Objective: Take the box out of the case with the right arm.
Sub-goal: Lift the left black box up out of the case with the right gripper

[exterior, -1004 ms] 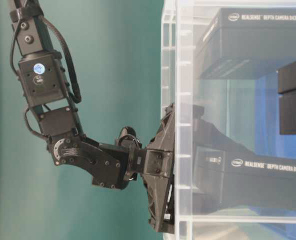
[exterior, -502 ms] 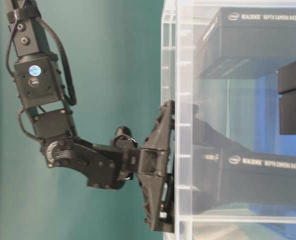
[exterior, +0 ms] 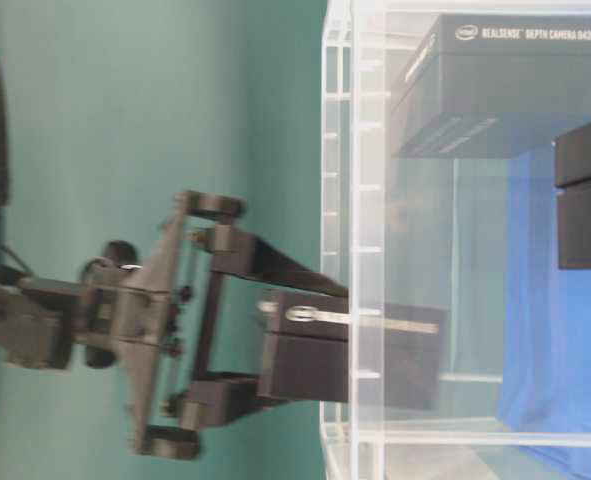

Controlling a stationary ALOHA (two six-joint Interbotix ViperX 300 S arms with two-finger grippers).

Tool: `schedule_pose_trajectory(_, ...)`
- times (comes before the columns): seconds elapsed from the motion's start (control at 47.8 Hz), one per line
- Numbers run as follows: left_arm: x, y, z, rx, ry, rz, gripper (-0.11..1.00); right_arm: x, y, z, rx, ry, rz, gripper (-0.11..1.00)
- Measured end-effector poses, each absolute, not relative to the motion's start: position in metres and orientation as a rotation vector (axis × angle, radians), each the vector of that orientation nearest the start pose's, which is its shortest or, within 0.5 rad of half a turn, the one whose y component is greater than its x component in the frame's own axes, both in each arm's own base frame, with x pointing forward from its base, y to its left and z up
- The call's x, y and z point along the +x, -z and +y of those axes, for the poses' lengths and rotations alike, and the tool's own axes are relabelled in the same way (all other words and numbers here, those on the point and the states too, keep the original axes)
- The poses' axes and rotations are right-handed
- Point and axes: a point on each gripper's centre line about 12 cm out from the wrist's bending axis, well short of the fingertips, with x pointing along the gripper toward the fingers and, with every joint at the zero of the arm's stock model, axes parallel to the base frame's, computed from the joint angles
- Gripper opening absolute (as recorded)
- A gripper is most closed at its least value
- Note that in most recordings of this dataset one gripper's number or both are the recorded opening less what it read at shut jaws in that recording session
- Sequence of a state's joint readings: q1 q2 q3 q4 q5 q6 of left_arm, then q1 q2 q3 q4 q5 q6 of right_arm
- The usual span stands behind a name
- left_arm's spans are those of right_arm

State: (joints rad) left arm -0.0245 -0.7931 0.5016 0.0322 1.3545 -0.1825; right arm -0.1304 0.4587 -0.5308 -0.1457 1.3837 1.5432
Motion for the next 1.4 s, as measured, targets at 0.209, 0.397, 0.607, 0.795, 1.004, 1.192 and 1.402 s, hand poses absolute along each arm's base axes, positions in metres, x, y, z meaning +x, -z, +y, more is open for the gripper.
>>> schedule_pose_trajectory(0.209,0.173,-0.363,-0.001,-0.129,-0.099,1.057,0.02,0.505,-0.312,-0.084,1.269,1.162,0.842,0.68)
schedule_pose_trajectory(0.397,0.173,-0.363,-0.001,-0.129,-0.099,1.057,0.02,0.499,-0.341,-0.083,1.280,1.166,0.829,0.68)
schedule_pose_trajectory(0.607,0.173,-0.363,-0.001,-0.129,-0.099,1.057,0.02,0.492,-0.364,-0.082,1.284,1.169,0.820,0.68)
schedule_pose_trajectory(0.795,0.173,-0.363,-0.001,-0.129,-0.099,1.057,0.02,0.491,-0.369,-0.083,1.283,1.168,0.817,0.68)
schedule_pose_trajectory(1.004,0.173,-0.363,-0.001,-0.129,-0.099,1.057,0.02,0.491,-0.369,-0.082,1.281,1.165,0.816,0.68)
schedule_pose_trajectory(1.192,0.173,-0.363,-0.001,-0.129,-0.099,1.057,0.02,0.491,-0.369,-0.082,1.281,1.165,0.816,0.68)
schedule_pose_trajectory(1.402,0.173,-0.363,-0.001,-0.129,-0.099,1.059,0.02,0.491,-0.369,-0.082,1.282,1.166,0.815,0.68)
